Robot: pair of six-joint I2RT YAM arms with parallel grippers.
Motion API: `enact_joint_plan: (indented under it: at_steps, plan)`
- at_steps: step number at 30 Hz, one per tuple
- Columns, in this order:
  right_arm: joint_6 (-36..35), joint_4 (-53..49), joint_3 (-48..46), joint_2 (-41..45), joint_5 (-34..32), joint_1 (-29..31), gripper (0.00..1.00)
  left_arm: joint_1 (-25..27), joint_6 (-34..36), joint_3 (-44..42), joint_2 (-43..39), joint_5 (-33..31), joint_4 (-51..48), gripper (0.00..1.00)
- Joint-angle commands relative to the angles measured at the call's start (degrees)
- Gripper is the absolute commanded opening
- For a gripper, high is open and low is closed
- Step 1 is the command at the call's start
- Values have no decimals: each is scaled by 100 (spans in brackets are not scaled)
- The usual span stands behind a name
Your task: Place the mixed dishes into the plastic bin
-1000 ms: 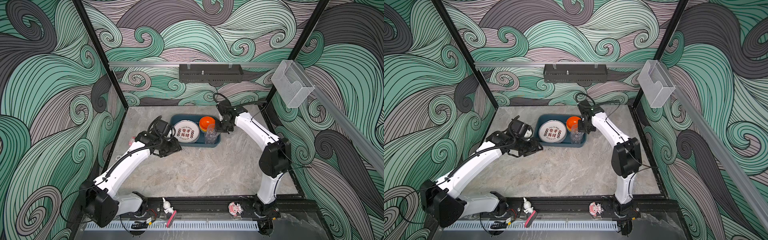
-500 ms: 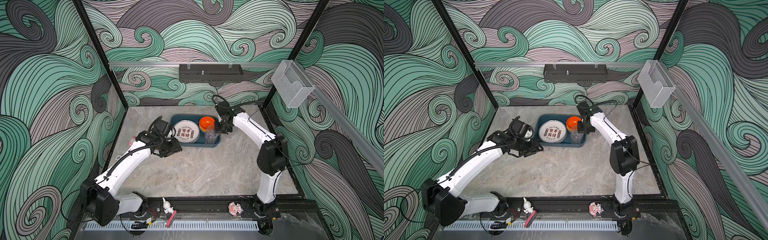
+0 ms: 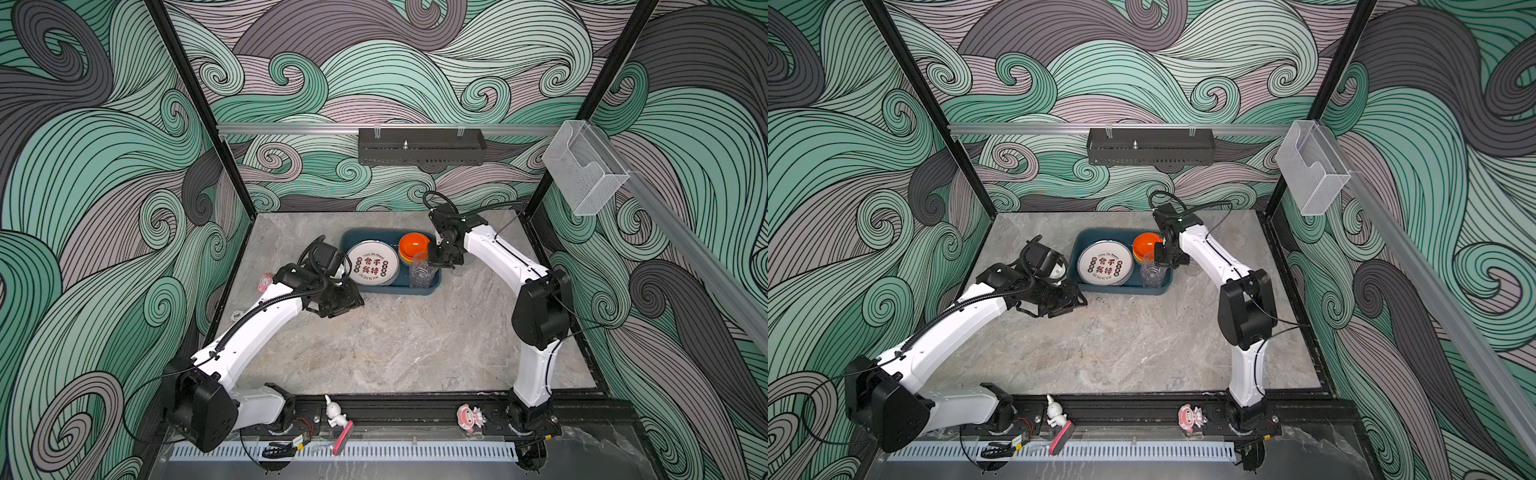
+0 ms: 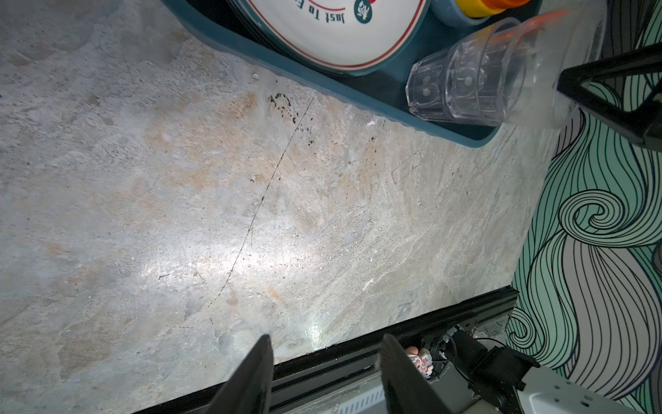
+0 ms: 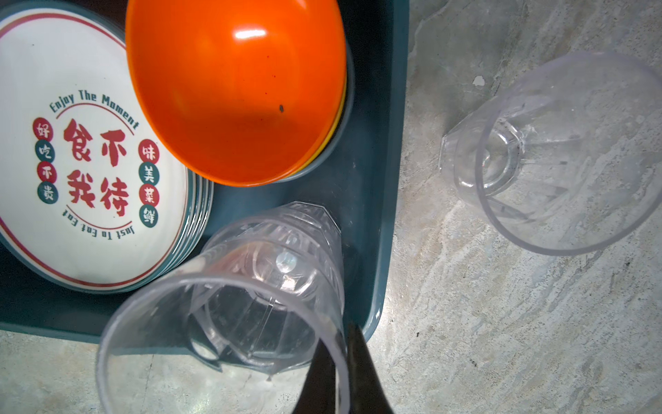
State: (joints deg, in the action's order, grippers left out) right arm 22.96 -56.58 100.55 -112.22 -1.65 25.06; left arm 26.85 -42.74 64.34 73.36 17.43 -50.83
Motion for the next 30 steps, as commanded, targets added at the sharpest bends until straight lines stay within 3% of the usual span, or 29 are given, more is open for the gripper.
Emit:
enact_joint_plan:
  at_steps: [1, 6, 16, 22, 30]
  plan:
    - [-11, 2, -21, -107, -104, 51, 16, -43, -61, -18, -2, 88, 3, 51]
    - [-11, -6, 5, 35, -137, 51, 25, -49, -59, -26, 2, 147, 68, 52]
    - [1, -30, -127, 719, -348, -33, 32, -48, 27, -113, -138, 499, 496, 54]
    - [153, -18, -269, 1096, -584, -262, 37, -40, 71, -105, -198, 876, 950, 62]
    - [517, 244, -616, 1174, -17, -981, 51, 50, 129, -52, -127, 1218, 1584, 67]
